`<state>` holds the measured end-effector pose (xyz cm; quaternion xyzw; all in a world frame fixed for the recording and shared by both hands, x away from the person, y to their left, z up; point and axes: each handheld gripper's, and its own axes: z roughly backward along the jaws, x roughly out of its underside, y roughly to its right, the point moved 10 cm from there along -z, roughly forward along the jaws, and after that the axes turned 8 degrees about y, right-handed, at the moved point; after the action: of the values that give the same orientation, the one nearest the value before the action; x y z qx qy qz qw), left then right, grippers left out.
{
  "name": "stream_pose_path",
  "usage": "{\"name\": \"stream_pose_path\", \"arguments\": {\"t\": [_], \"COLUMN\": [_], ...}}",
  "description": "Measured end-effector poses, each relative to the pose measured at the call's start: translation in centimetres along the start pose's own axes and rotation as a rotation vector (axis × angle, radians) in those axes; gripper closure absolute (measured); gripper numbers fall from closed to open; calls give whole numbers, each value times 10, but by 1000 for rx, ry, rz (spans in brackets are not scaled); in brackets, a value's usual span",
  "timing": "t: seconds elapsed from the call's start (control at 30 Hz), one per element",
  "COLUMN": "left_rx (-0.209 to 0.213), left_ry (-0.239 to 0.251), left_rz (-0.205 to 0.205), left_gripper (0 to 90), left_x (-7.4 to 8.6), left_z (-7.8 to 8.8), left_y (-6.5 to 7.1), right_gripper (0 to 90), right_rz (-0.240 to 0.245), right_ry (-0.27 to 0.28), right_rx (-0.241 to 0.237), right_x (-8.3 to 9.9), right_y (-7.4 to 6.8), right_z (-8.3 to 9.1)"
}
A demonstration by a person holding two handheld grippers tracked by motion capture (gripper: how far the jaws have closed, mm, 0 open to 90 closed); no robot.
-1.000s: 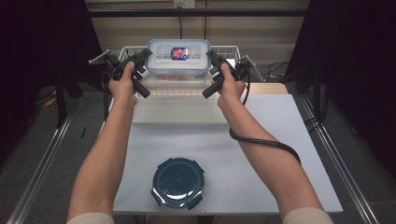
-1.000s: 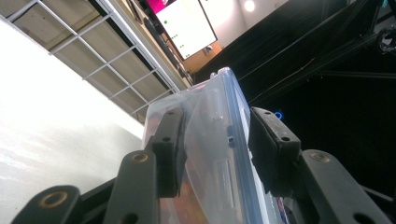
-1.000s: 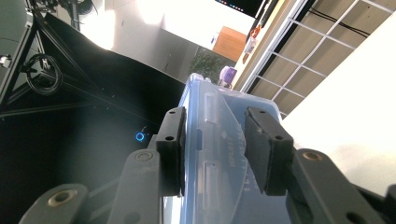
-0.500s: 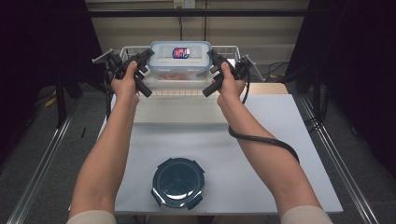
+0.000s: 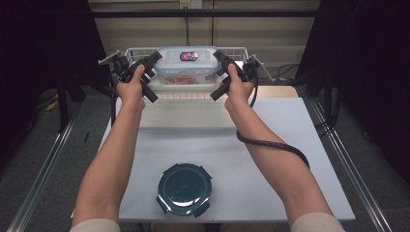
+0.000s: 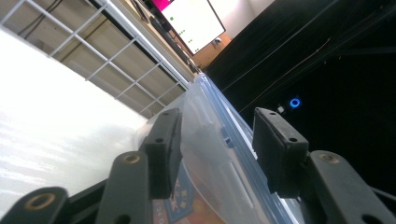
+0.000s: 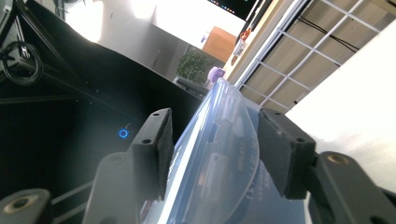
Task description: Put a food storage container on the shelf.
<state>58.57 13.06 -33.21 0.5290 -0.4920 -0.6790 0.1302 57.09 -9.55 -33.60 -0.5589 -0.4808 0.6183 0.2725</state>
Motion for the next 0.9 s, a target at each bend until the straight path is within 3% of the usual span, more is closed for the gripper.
{"name": "stream_pose_path", "arguments": {"t": [0.07, 0.23, 0.3, 0.37, 0.43, 0.7, 0.9], "left_rx": [-4, -21, -12, -12, -11, -5, 7], "left_ry": [1, 16, 18, 16, 29, 1, -1], "left_rz": [-38, -66, -74, -95, -89, -137, -137], "left_gripper": [511, 435, 405, 382, 378, 307, 295], "left_x": [0, -4, -6, -7, -8, -4, 0], "left_z": [1, 5, 7, 10, 10, 22, 32], "left_y": [1, 4, 6, 9, 11, 21, 26], "right_gripper": [445, 408, 390, 380, 376, 330, 316], "right_rz": [9, 110, 122, 120, 121, 106, 95], "right_ry": [0, 19, 35, 41, 41, 24, 13], "right_rx": [-3, 3, -16, -23, -26, -49, -80], "right_x": [0, -4, -9, -11, -12, -13, -11], "right_y": [-1, -4, -10, -12, -13, -18, -24], "right_z": [0, 4, 7, 9, 10, 26, 38]}}
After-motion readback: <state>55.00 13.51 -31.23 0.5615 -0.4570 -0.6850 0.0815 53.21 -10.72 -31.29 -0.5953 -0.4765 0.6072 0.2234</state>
